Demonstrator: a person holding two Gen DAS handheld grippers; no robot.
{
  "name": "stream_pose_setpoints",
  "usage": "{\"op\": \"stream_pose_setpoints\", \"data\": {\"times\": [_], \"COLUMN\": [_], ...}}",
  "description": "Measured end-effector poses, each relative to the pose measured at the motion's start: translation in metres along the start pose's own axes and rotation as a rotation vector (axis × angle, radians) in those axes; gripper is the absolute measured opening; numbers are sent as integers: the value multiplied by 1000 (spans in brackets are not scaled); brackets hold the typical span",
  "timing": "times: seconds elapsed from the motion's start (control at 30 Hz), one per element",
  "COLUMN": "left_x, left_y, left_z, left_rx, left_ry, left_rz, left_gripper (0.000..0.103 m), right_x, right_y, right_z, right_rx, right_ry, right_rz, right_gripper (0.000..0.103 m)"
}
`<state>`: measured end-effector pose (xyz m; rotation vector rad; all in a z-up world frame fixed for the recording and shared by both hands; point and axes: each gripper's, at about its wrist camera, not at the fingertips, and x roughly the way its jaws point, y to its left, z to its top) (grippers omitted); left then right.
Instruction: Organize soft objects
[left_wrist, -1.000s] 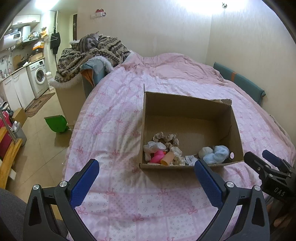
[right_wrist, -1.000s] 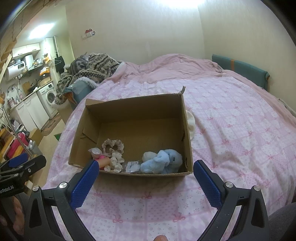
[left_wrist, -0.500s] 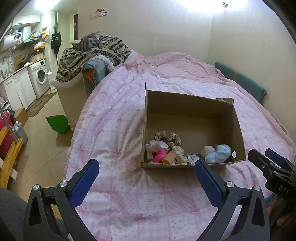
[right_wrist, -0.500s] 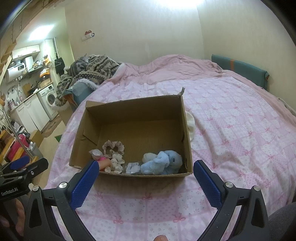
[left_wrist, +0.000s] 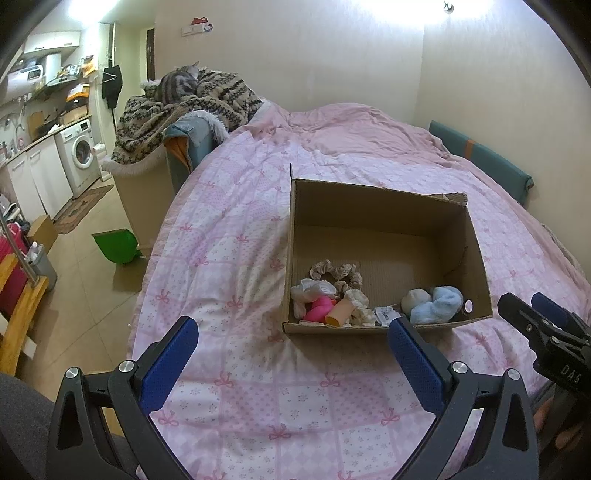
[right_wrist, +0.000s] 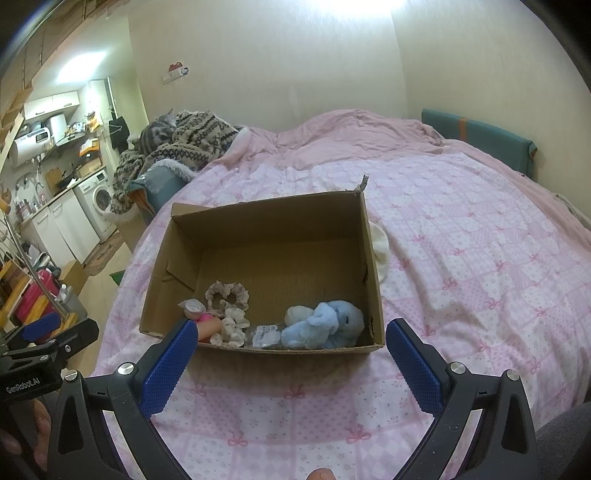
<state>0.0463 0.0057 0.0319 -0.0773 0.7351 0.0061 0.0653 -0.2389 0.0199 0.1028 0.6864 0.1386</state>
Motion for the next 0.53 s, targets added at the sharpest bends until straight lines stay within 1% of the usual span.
{"op": "stream_pose_setpoints", "data": {"times": [0.53], "left_x": [2], "left_y": [4], "left_z": [1], "left_rx": [-1], "left_ry": [8], "left_rz": [4], "left_gripper": [103], "right_x": [0], "right_y": [0], "right_z": [0], "right_rx": [3], "right_ry": [-4], "right_rz": [3], "right_gripper": [103]}}
